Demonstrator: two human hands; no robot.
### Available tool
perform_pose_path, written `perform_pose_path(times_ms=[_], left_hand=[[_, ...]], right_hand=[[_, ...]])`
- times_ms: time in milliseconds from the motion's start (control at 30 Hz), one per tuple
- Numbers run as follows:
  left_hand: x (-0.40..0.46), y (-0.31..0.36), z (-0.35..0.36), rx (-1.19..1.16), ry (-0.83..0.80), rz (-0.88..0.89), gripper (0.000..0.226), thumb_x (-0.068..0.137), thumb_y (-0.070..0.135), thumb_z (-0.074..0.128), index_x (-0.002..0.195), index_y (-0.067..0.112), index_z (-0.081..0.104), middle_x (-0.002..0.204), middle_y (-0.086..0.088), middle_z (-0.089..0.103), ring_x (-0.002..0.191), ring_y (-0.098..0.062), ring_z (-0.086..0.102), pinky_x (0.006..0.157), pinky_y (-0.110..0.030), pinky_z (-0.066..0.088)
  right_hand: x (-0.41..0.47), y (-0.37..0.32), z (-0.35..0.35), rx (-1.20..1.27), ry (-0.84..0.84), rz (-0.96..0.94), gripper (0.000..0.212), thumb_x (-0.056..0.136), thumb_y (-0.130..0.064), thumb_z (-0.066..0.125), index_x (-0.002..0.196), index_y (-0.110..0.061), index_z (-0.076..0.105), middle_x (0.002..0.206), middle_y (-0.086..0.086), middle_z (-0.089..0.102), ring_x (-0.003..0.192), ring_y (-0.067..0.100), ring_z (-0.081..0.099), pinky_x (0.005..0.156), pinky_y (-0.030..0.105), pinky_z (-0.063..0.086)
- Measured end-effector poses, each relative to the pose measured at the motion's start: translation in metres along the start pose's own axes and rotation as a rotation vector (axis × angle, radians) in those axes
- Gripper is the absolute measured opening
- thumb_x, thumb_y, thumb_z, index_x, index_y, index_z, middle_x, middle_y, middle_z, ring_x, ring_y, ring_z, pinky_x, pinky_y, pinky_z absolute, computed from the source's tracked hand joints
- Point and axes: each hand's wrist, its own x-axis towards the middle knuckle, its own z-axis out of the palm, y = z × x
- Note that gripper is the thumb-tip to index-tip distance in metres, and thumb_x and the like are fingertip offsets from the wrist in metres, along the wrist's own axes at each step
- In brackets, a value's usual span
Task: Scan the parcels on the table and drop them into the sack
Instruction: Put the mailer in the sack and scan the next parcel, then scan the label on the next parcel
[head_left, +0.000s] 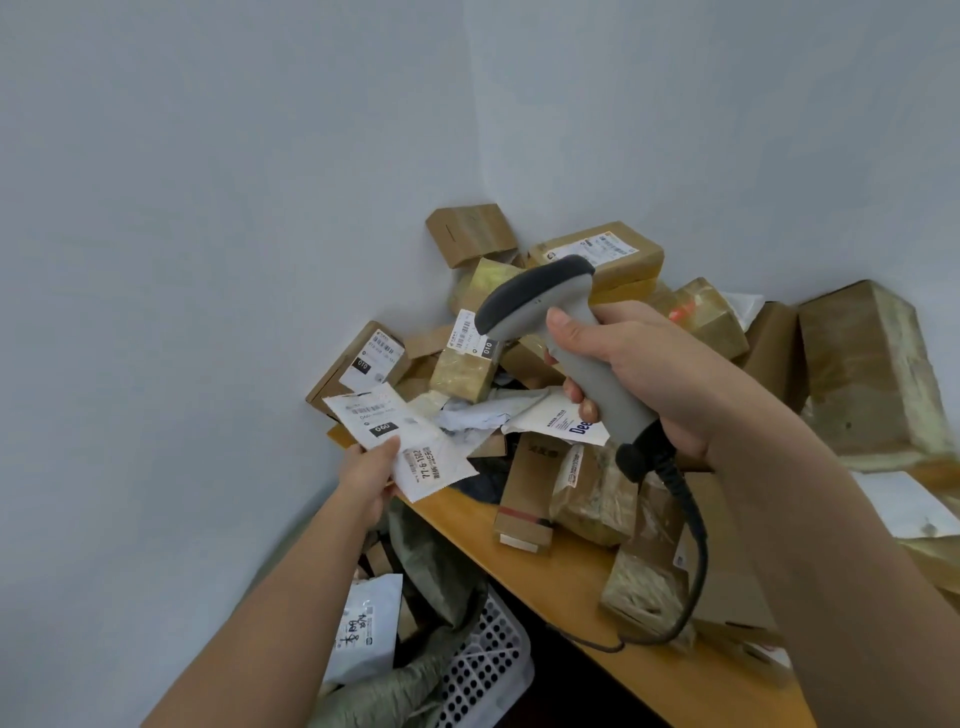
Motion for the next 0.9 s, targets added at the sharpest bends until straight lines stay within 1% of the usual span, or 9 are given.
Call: perform_pose_path(times_ms=[100, 200, 367, 500, 567, 633, 767, 833, 900], left_hand=[[0.017, -0.022, -0.028, -0.020, 0.150, -0.071, 0.030, 0.096, 0.004, 0.052, 0.126, 0.007, 0.053, 0.114, -0.015, 0.064, 0.094, -0.033, 0.064, 0.078, -0.046, 0.054], [0.035, -0.061, -0.062, 0.024, 0.216, -0.182, 0.029, 0.093, 0.001, 0.052, 0.122, 0.003, 0.054, 0.115, -0.017, 0.064, 0.089, -0.034, 0.062, 0.069, -0.042, 0.052], [0.050, -0.126, -0.114, 0.113, 0.221, -0.324, 0.016, 0.095, -0.003, 0.048, 0.107, 0.004, 0.056, 0.112, -0.021, 0.061, 0.088, -0.033, 0.059, 0.080, -0.043, 0.049], [0.082, -0.164, -0.153, 0.172, 0.226, -0.379, 0.020, 0.095, 0.003, 0.055, 0.114, 0.001, 0.056, 0.120, -0.023, 0.062, 0.101, -0.039, 0.062, 0.089, -0.052, 0.051], [0.101, -0.179, -0.165, 0.253, 0.285, -0.399, 0.048, 0.084, 0.022, 0.074, 0.121, -0.002, 0.054, 0.124, -0.023, 0.061, 0.104, -0.039, 0.063, 0.090, -0.055, 0.052], [0.110, -0.183, -0.163, 0.363, 0.326, -0.426, 0.080, 0.070, 0.042, 0.080, 0.132, 0.002, 0.049, 0.132, -0.019, 0.055, 0.110, -0.037, 0.059, 0.094, -0.049, 0.051], [0.091, -0.157, -0.119, 0.589, 0.272, -0.339, 0.068, 0.089, 0.033, 0.061, 0.145, 0.008, 0.034, 0.149, -0.019, 0.031, 0.127, -0.038, 0.042, 0.104, -0.044, 0.040], [0.083, -0.142, -0.086, 0.679, 0.217, -0.232, 0.060, 0.089, 0.029, 0.059, 0.141, 0.007, 0.039, 0.144, -0.022, 0.032, 0.119, -0.041, 0.046, 0.098, -0.046, 0.046], [0.072, -0.123, -0.048, 0.730, 0.105, -0.070, 0.051, 0.089, 0.024, 0.059, 0.132, 0.002, 0.046, 0.139, -0.025, 0.038, 0.106, -0.042, 0.052, 0.083, -0.049, 0.051]], right_hand=[[0.013, 0.017, 0.014, -0.022, -0.007, 0.063, 0.035, 0.097, -0.037, 0.057, 0.110, -0.005, 0.059, 0.075, 0.012, 0.053, 0.054, 0.014, 0.051, 0.049, 0.025, 0.046], [0.032, 0.041, 0.032, -0.021, -0.007, 0.134, 0.035, 0.097, -0.037, 0.056, 0.108, -0.004, 0.058, 0.070, 0.011, 0.052, 0.054, 0.017, 0.050, 0.049, 0.027, 0.044], [0.062, 0.085, 0.067, 0.012, 0.012, 0.226, 0.033, 0.096, -0.039, 0.058, 0.098, -0.006, 0.060, 0.066, 0.011, 0.054, 0.051, 0.018, 0.050, 0.050, 0.029, 0.044], [0.075, 0.118, 0.090, 0.080, 0.079, 0.297, 0.032, 0.096, -0.038, 0.058, 0.093, -0.006, 0.061, 0.063, 0.009, 0.055, 0.048, 0.016, 0.049, 0.046, 0.025, 0.044], [0.077, 0.132, 0.094, 0.098, 0.113, 0.313, 0.031, 0.096, -0.037, 0.058, 0.089, -0.007, 0.060, 0.062, 0.008, 0.055, 0.050, 0.016, 0.050, 0.048, 0.026, 0.044], [0.078, 0.141, 0.091, 0.101, 0.169, 0.334, 0.031, 0.096, -0.037, 0.058, 0.089, -0.007, 0.060, 0.062, 0.008, 0.054, 0.051, 0.018, 0.050, 0.051, 0.028, 0.044], [0.071, 0.139, 0.065, 0.177, 0.313, 0.383, 0.036, 0.096, -0.040, 0.058, 0.100, -0.004, 0.058, 0.068, 0.010, 0.052, 0.052, 0.018, 0.049, 0.048, 0.027, 0.045], [0.064, 0.132, 0.045, 0.197, 0.360, 0.376, 0.036, 0.096, -0.040, 0.057, 0.104, -0.005, 0.057, 0.069, 0.009, 0.052, 0.051, 0.016, 0.050, 0.045, 0.024, 0.046], [0.056, 0.122, 0.022, 0.222, 0.404, 0.349, 0.036, 0.095, -0.040, 0.059, 0.109, -0.006, 0.057, 0.071, 0.008, 0.053, 0.052, 0.015, 0.051, 0.045, 0.023, 0.046]])
